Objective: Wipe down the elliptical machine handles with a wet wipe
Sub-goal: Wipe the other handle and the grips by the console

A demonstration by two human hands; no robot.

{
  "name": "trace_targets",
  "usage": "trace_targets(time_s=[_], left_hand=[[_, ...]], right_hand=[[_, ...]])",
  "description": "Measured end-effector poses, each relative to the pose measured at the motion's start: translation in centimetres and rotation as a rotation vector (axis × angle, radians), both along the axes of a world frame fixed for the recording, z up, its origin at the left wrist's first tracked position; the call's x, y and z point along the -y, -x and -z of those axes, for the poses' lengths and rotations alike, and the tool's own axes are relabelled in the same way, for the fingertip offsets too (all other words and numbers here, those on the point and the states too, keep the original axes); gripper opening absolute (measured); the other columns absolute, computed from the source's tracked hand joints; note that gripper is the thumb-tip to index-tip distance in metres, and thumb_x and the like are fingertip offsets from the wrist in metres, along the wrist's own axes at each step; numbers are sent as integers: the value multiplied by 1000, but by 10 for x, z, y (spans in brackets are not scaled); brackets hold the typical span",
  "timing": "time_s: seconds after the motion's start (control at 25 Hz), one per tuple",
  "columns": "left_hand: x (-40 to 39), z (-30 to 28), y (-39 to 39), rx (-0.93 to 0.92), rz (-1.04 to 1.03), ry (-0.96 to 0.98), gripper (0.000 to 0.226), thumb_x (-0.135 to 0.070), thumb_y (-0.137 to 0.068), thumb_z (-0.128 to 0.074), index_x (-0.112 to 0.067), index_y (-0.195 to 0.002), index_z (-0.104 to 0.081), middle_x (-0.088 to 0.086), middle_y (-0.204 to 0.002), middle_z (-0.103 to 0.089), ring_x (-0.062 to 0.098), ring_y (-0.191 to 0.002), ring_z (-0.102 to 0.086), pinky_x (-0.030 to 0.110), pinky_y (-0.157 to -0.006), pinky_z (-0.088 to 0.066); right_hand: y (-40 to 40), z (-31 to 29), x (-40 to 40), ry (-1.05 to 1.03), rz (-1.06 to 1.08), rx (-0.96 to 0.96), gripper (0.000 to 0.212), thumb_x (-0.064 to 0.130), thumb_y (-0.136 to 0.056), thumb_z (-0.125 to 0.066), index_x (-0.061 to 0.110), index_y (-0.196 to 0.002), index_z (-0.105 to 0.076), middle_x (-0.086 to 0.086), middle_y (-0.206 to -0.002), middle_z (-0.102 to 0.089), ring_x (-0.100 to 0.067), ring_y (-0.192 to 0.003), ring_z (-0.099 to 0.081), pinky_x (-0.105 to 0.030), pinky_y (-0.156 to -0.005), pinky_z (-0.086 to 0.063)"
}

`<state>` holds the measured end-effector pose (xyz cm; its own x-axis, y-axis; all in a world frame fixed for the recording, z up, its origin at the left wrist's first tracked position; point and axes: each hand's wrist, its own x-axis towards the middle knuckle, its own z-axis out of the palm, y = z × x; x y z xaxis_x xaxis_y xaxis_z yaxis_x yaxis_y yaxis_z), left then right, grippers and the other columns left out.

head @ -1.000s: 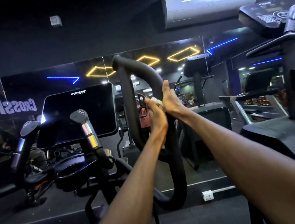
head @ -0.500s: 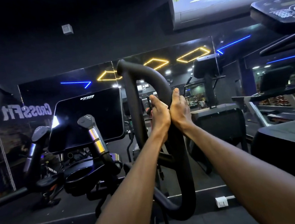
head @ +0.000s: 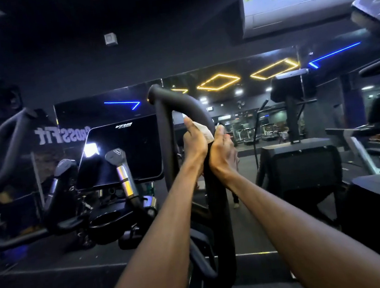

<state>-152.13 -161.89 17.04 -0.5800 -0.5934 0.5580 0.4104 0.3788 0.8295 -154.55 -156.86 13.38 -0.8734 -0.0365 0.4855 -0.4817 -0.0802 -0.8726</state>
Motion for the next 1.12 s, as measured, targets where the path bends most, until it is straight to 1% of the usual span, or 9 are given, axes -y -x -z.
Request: trace_targets(time_s=[0.16, 0.28, 0.36, 0.44, 0.56, 0.72, 0.92, 1.0, 1.12], left_hand=[[1, 30, -4, 82, -116, 143, 84, -49, -104, -8, 2, -74, -67, 22, -84, -68, 31, -85, -63, 33, -76, -41], [-2, 65, -17, 136, -153, 233, 72, -44, -106, -12, -6, -74, -65, 9, -75, -65, 17, -73, -59, 32, -74, -40], [-6, 85, -26, 151, -177, 311, 64, -40, -107, -16, 0, -91, -64, 18, -79, -68, 25, -76, -63, 37, -76, -44], [-9, 93, -30, 183, -253, 414, 69, -44, -104, -13, 4, -103, -63, 27, -90, -69, 39, -89, -65, 45, -80, -47], [-7, 77, -37, 242, -510, 505, 63, -45, -105, -16, -7, -94, -65, 28, -94, -69, 45, -93, -62, 43, -76, -46], [-6, 44, -56, 9, -543, 348, 60, -39, -106, -19, -16, -66, -57, 17, -80, -70, 32, -77, -62, 31, -66, -36], [9, 29, -67, 23, 96, -10, 69, -54, -103, -12, -12, -69, -55, -3, -54, -57, 6, -52, -55, 24, -56, -46], [21, 23, -70, 41, -11, 153, 64, -53, -103, -15, -13, -76, -57, -1, -63, -58, 9, -58, -55, 20, -60, -43], [36, 3, -72, -202, -397, 284, 41, -33, -104, -31, -14, -88, -63, 2, -83, -67, 13, -76, -60, 23, -70, -42]], right_hand=[[-1, 3, -4, -13, -45, 9, 65, 54, -103, -17, 7, -132, -48, -19, -128, -59, -34, -118, -55, -35, -83, -32], [-3, 8, -9, -84, -49, 8, 63, 54, -102, -17, 9, -136, -42, -21, -135, -51, -37, -123, -49, -43, -93, -34], [-4, 10, -14, -143, 23, -37, 55, 54, -102, -21, 11, -129, -42, -21, -133, -45, -38, -121, -47, -46, -98, -34], [-6, 9, -22, -157, 134, -144, 39, 47, -101, -34, 12, -115, -45, -16, -122, -46, -35, -111, -49, -43, -91, -37], [-10, 8, -32, -88, 159, -417, 11, 21, -95, -50, 13, -102, -52, -7, -99, -56, -23, -86, -56, -35, -73, -43], [-28, 17, -33, -119, -94, -712, 16, 4, -92, -56, 9, -100, -69, -4, -82, -72, -14, -71, -66, -25, -65, -52], [-45, 12, -15, -104, -193, -681, 14, 11, -93, -61, 16, -90, -74, 11, -70, -67, 0, -65, -64, -13, -58, -46], [-47, 4, -4, -91, -67, -638, 14, 11, -91, -62, 12, -81, -73, 6, -67, -67, -6, -63, -63, -23, -58, -50], [-53, -19, 17, 2, 35, -499, 17, 16, -93, -59, 10, -80, -68, 0, -68, -66, -16, -61, -60, -32, -56, -46]])
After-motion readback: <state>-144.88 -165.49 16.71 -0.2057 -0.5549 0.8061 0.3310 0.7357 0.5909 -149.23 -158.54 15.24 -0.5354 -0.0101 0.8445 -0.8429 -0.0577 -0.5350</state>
